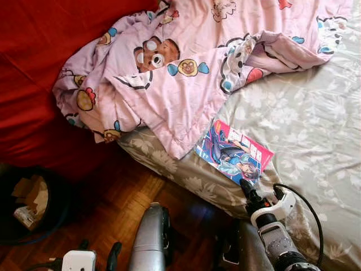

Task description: Clean up the room

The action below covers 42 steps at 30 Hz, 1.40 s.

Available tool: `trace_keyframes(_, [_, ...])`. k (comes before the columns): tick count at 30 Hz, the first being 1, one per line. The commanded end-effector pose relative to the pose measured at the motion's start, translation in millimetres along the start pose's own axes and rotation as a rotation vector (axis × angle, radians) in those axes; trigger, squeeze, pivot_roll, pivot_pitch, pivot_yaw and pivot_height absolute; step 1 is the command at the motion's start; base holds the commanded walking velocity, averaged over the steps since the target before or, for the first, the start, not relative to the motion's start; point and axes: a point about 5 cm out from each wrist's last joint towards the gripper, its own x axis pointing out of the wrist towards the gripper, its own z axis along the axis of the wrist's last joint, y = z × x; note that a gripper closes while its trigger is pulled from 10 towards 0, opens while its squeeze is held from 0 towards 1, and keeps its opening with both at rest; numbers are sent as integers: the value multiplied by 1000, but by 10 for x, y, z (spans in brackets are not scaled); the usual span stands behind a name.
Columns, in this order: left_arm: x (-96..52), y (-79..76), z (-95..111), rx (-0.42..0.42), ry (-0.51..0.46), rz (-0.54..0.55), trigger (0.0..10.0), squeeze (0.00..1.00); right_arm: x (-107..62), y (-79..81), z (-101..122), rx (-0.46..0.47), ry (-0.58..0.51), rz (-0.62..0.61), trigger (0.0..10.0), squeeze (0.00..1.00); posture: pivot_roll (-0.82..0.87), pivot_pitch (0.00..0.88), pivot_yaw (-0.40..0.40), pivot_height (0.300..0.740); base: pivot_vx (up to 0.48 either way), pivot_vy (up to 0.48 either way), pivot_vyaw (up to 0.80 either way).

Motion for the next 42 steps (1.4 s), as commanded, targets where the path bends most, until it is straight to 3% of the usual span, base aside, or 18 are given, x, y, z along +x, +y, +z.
trace_keyframes(1, [-33,67,-147,21,61,22,10000,0,-118,-168,-86,22,6,-85,10000,0,268,367,66,643,0,0,0])
trace_keyframes(11, [418,103,-166,25,8,31,10000,0,-315,-394,-84,-118,-9,-164,10000,0,208,236,22,643,0,0,0])
trace_keyframes(14, [504,121,-166,19,-11,44,10000,0,-350,-411,-47,-265,-16,-168,10000,0,185,213,17,643,0,0,0])
trace_keyframes(15, [532,125,-153,21,-22,51,10000,0,-333,-372,-16,-330,-30,-147,10000,0,165,200,13,643,0,0,0])
trace_keyframes(19, [678,160,-64,-53,-71,100,10000,0,-212,-128,46,-429,-93,-27,10000,0,110,174,1,643,0,0,0])
trace_keyframes(20, [759,166,-15,-79,-97,111,10000,0,-156,5,41,-521,-95,36,10000,0,89,163,-4,643,0,0,0])
trace_keyframes(24, [965,92,101,-120,-154,113,10000,0,7,364,-5,-661,-105,178,10000,0,67,123,-27,643,0,0,0])
trace_keyframes(29, [1015,8,140,-145,-180,109,10000,0,62,503,-88,-742,-82,223,10000,0,77,103,-51,643,0,0,0])
trace_keyframes(36, [1029,8,95,-158,-187,125,10000,0,76,480,-156,-820,-30,176,10000,0,81,97,-67,643,0,0,0])
trace_keyframes(42, [1025,12,88,-164,-193,128,10000,0,47,428,-167,-787,-33,155,10000,0,86,96,-64,613,0,0,0])
